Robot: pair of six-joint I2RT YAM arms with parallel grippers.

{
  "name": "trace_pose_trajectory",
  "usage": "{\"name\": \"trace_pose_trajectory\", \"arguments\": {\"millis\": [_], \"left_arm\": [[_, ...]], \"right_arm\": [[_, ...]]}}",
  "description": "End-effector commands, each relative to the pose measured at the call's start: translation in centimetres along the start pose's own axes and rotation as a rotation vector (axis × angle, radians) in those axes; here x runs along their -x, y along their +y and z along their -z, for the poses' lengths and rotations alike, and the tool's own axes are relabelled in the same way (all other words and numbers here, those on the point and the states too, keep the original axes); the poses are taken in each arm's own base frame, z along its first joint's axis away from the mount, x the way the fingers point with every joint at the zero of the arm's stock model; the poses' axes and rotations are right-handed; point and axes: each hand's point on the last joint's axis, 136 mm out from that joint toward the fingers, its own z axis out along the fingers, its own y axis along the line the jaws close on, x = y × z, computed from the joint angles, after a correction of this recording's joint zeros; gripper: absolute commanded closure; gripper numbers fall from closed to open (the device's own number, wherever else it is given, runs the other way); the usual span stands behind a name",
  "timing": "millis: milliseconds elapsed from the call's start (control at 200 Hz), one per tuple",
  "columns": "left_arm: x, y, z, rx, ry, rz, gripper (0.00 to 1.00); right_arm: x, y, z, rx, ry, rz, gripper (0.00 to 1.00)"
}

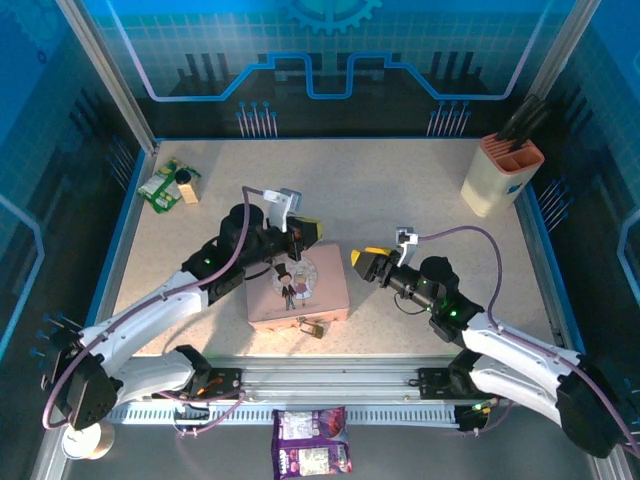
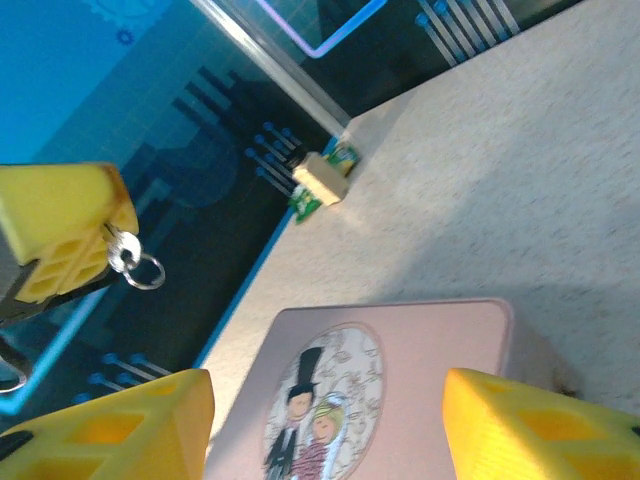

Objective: Unlock a padlock with a key

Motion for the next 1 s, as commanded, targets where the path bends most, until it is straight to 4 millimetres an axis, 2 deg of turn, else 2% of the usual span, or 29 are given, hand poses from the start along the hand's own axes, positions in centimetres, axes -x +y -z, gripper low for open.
{"name": "trace_pose_trajectory", "arguments": {"millis": [0,245,605,996], "left_arm": [[2.0,-3.9,0.4,-0.197,-0.078,-0.048,1.0],[1.5,-6.0,-0.1,-0.296,-0.07,-0.021,1.0],[0.9,-6.6,-0.3,-0.33,-0.05,0.003,1.0],[0.4,-7.5,-0.9,-0.37,-0.023,0.016,1.0]], "right_arm": [[2.0,5.0,0.5,0.257,-0.048,-0.061,0.37],[3.0,7.3,0.7,0.418,-0.11,-0.061,0.37],[3.6,9.3,1.2,0.534,-0.153,-0.029,0.4],[3.5,10.0,0.9,0.552,-0.139,-0.014,0.54]]}}
